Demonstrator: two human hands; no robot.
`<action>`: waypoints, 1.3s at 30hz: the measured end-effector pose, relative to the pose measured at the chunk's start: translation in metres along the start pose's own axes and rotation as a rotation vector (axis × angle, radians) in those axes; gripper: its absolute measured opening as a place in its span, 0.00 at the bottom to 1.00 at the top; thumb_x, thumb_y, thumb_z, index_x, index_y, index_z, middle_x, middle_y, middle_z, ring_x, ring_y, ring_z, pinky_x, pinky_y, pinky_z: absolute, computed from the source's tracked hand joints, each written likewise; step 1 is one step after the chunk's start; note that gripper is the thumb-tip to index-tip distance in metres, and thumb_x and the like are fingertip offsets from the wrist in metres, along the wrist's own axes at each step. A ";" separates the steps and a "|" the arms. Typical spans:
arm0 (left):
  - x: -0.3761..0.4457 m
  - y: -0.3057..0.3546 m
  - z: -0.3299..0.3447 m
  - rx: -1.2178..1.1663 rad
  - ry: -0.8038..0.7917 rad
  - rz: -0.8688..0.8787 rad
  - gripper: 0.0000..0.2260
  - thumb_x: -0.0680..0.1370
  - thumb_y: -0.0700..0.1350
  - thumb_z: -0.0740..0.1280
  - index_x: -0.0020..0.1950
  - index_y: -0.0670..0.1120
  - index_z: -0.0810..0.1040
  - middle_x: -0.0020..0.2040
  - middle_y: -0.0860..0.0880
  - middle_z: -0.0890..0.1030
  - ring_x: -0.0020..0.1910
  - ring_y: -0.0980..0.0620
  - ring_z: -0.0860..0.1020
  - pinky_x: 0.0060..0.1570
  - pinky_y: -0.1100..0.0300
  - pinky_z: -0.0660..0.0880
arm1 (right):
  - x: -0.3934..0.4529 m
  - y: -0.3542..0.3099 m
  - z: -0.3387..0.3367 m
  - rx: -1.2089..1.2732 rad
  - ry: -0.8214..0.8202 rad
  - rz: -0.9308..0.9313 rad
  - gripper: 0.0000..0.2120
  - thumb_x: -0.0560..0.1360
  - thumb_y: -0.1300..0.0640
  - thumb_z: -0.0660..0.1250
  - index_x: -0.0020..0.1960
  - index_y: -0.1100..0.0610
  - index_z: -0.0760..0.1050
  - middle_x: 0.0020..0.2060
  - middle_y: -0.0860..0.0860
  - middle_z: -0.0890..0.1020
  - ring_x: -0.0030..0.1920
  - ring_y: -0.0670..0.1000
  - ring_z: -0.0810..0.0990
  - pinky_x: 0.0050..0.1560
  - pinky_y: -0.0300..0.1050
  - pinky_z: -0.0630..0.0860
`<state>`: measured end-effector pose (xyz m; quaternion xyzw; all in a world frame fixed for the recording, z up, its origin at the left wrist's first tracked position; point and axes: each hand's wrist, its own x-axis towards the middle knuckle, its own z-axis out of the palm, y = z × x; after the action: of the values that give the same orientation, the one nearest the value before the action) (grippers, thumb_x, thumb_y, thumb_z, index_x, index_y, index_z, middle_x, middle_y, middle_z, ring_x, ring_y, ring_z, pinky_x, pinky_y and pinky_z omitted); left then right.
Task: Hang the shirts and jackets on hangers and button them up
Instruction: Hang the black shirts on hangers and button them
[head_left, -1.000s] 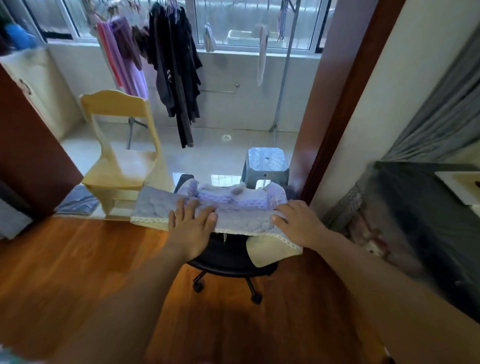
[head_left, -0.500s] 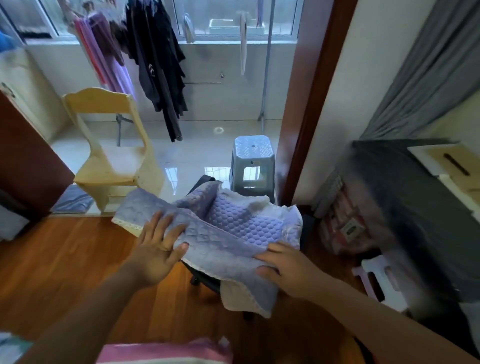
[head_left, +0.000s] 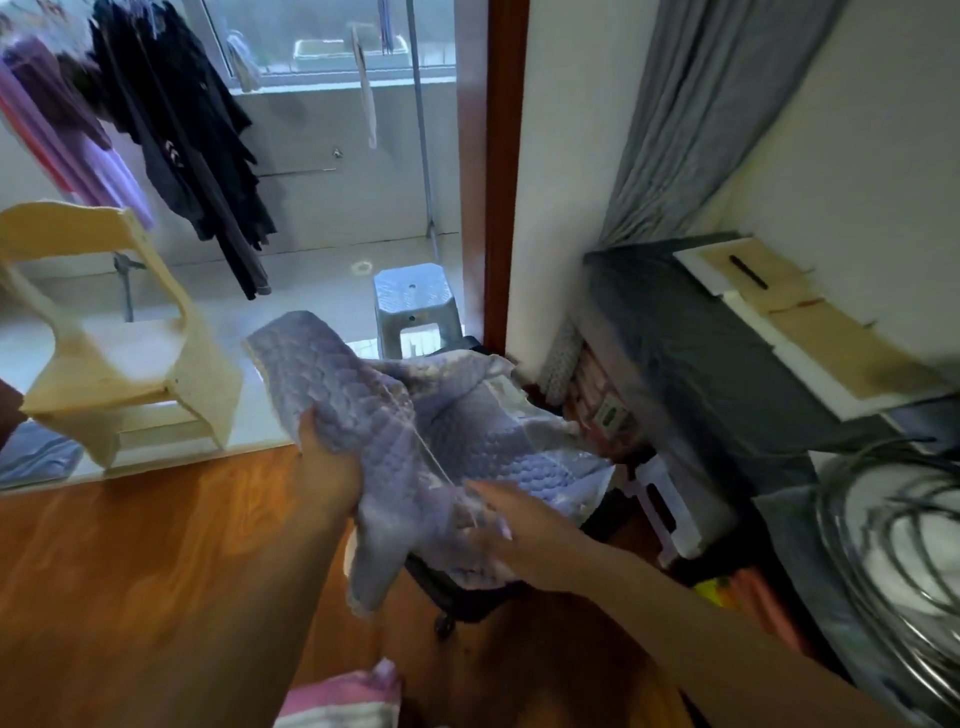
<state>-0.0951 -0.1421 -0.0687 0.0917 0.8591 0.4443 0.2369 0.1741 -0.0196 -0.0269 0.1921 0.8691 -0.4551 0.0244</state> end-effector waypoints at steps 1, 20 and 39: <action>-0.006 0.009 0.004 -0.079 0.005 0.031 0.38 0.68 0.59 0.68 0.76 0.70 0.56 0.67 0.41 0.77 0.63 0.38 0.78 0.63 0.41 0.76 | -0.007 0.012 -0.013 -0.015 0.076 0.064 0.27 0.82 0.43 0.61 0.78 0.47 0.61 0.69 0.47 0.72 0.67 0.49 0.72 0.67 0.50 0.71; -0.048 0.093 0.108 -0.202 -0.085 0.221 0.29 0.82 0.46 0.67 0.81 0.55 0.60 0.71 0.44 0.75 0.68 0.43 0.75 0.65 0.54 0.70 | -0.066 0.096 -0.096 -0.086 0.407 0.467 0.16 0.83 0.51 0.61 0.70 0.51 0.70 0.61 0.47 0.71 0.62 0.47 0.71 0.61 0.43 0.68; -0.054 0.120 0.131 0.184 -0.059 0.170 0.28 0.82 0.57 0.60 0.80 0.64 0.53 0.75 0.42 0.58 0.69 0.31 0.67 0.68 0.36 0.68 | -0.089 0.085 -0.128 -0.251 0.411 0.506 0.19 0.83 0.53 0.62 0.72 0.56 0.69 0.63 0.55 0.72 0.62 0.56 0.75 0.62 0.46 0.71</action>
<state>0.0093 0.0034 -0.0189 0.1986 0.8781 0.3790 0.2143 0.3037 0.0986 0.0007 0.4848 0.8297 -0.2762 -0.0156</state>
